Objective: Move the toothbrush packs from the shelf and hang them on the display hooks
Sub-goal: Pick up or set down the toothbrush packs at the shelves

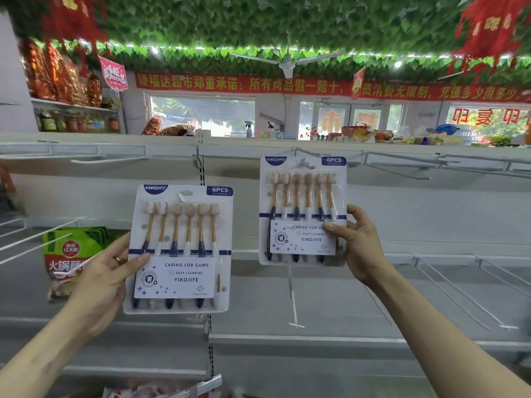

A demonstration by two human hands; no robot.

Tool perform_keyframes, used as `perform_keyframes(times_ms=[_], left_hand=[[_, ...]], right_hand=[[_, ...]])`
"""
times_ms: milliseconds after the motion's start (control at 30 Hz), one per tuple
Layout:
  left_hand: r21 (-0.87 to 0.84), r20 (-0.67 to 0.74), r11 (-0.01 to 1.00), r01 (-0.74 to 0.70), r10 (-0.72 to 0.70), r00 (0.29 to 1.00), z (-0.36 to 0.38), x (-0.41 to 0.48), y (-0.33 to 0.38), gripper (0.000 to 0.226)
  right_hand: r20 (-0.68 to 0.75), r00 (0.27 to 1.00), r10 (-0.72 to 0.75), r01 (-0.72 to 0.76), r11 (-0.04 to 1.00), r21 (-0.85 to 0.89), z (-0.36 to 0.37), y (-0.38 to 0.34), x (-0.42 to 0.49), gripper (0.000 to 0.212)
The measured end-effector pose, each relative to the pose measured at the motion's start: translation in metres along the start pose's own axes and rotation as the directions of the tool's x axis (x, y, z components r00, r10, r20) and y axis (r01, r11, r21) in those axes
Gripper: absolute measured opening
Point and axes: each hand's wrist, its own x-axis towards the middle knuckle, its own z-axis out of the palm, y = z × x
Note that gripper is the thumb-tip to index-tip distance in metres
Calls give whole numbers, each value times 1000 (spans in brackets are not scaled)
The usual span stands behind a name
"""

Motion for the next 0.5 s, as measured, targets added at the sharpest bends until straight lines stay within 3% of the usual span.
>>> perform_keyframes(times_ms=[500], left_hand=[[27, -41, 1000, -7, 8, 999, 0, 13, -13, 52]], right_hand=[[-12, 998, 69, -70, 997, -36, -10, 48, 118, 49]])
